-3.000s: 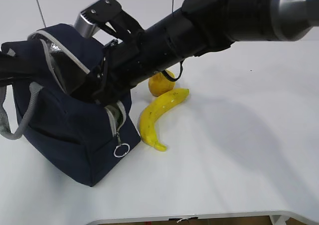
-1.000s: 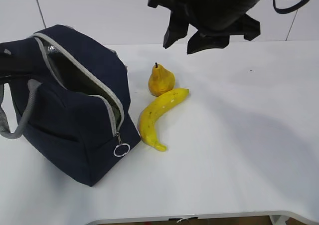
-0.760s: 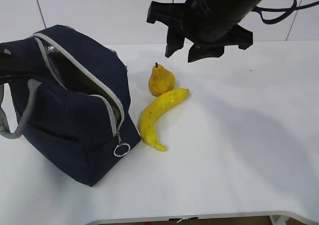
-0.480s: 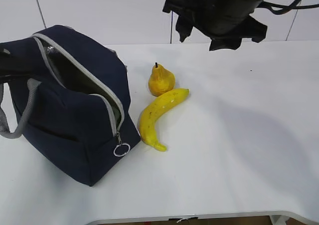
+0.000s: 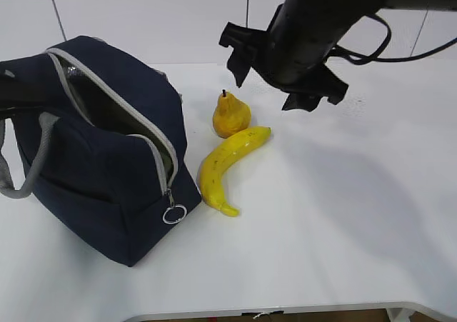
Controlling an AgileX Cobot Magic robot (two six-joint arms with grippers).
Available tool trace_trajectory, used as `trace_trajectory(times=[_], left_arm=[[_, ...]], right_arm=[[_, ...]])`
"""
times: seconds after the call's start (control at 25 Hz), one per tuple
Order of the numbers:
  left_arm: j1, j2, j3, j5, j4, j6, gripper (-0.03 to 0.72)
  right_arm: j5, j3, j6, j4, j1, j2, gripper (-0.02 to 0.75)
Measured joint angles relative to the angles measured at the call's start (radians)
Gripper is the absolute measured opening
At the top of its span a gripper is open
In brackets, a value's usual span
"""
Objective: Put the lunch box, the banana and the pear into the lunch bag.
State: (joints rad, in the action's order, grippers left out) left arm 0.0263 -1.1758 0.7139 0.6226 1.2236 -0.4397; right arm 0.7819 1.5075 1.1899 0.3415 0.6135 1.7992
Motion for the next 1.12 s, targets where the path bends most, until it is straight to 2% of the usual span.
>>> trace_trajectory(times=[0.24,1.12], left_arm=[[0.0,0.0,0.0,-0.001,0.0,0.0,-0.015],[0.0,0.0,0.0,-0.001,0.0,0.0,-0.015]], right_arm=[[-0.078,0.0,0.004,-0.081,0.0,0.082,0.594],[-0.192,0.0,0.005,-0.105,0.0,0.21,0.589]])
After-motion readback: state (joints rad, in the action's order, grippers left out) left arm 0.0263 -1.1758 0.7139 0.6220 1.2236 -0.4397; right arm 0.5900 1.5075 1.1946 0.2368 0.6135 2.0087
